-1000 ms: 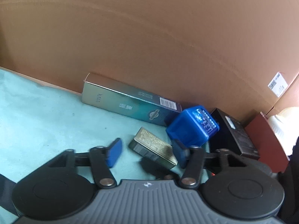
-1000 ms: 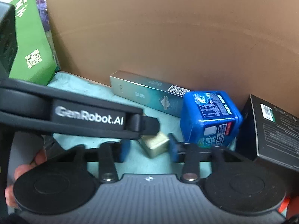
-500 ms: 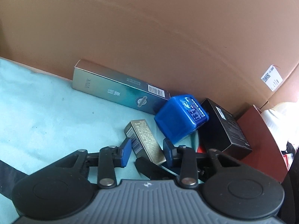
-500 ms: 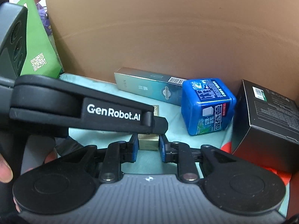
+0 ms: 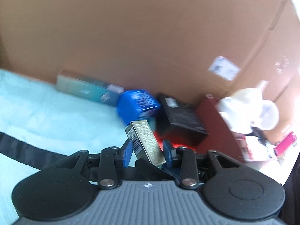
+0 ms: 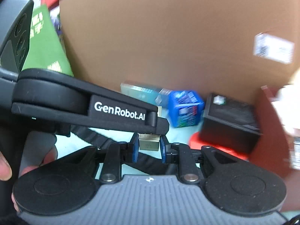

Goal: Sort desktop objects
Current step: 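Carry the gold tin into the brown box and open both tools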

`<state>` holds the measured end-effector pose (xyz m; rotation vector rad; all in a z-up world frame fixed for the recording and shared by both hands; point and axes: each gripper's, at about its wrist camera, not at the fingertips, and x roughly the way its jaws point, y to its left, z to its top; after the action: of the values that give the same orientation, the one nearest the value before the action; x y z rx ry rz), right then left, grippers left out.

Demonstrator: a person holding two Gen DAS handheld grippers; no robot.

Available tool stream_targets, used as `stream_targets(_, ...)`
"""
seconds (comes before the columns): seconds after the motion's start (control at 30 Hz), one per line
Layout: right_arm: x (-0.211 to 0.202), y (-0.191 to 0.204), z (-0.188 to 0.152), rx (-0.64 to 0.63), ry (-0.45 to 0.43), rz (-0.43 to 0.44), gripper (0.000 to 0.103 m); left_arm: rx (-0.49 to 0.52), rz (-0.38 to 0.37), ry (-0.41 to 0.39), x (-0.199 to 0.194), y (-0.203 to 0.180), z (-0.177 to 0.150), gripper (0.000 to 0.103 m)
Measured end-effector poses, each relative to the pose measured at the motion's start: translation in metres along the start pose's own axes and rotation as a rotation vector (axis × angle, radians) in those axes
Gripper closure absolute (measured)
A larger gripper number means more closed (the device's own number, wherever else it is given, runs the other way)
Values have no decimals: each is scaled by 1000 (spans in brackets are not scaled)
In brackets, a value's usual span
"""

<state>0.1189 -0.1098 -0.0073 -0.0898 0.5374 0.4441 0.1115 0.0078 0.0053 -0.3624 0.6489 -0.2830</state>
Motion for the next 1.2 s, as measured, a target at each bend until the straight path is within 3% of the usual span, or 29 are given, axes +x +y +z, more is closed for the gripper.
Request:
stream_targets(0.27, -83, -37, -8, 57, -139, -105, 81, 117, -94, -61, -1, -96, -12, 67)
stream_targets(0.53, -120, -100, -21, 132, -171, -210, 81, 189, -175, -35, 29, -161, -21, 67)
stream_targets(0.77, -99, -128, -23, 181, -153, -231, 81, 188, -188, 7, 58, -166, -17, 67)
stream_targets(1.07, -87, -132, -23, 172, -152, -239, 79, 177, -217, 40, 77, -157, -11, 68)
stream_targets(1.1, -88, -131, -23, 170, -150, -238, 79, 175, -225, 42, 78, -156, -12, 66)
stream_targets(1.2, -92, -127, -26, 177, -149, -235, 77, 150, -291, 32, 74, -151, -12, 40)
